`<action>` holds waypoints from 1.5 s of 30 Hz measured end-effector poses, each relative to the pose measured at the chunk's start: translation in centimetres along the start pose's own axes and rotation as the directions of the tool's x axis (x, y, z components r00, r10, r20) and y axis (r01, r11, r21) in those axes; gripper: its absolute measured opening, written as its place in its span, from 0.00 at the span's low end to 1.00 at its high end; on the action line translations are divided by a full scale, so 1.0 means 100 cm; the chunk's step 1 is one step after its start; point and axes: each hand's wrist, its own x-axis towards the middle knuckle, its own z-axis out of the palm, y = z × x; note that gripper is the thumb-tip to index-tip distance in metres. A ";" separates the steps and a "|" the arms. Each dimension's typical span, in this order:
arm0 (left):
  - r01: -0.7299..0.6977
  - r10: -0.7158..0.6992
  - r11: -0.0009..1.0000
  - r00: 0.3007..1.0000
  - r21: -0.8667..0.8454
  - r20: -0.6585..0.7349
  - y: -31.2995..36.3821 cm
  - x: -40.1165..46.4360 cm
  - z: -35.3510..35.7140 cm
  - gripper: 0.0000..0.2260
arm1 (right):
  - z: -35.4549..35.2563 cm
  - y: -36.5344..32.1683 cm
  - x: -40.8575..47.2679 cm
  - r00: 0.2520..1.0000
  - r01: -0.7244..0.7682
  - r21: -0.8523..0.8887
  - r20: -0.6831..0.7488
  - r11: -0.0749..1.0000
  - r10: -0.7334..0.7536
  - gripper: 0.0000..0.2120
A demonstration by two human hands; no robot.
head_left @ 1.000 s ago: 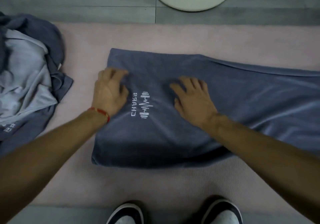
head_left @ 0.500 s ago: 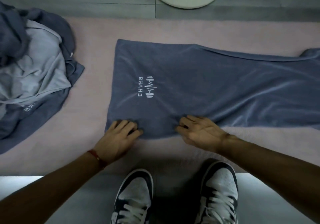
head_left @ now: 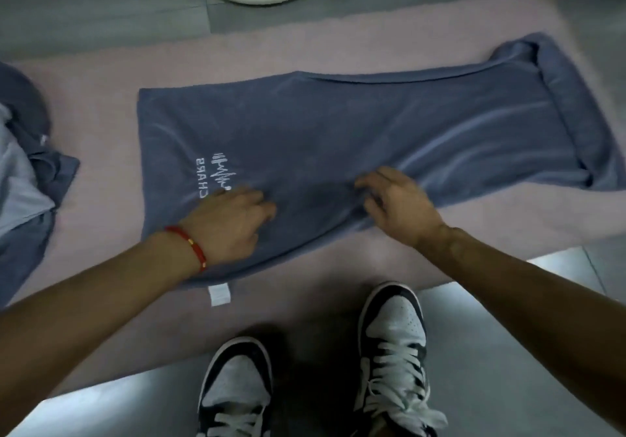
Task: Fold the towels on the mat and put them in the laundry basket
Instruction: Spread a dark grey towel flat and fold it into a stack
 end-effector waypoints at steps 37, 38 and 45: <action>-0.207 0.223 0.970 0.965 0.128 -0.135 0.187 0.362 -0.020 0.35 | -0.119 0.344 -0.086 -0.028 -0.848 0.496 -0.392 0.186 0.920 0.14; -0.213 0.230 0.968 0.964 0.132 -0.130 0.186 0.362 -0.022 0.34 | -0.119 0.343 -0.082 0.003 -0.886 0.416 -0.437 0.205 0.899 0.19; 0.083 -0.088 0.996 0.890 -0.031 -0.448 0.141 0.416 -0.069 0.23 | -0.078 0.293 0.001 0.788 -0.598 -0.092 -0.247 0.796 0.564 0.21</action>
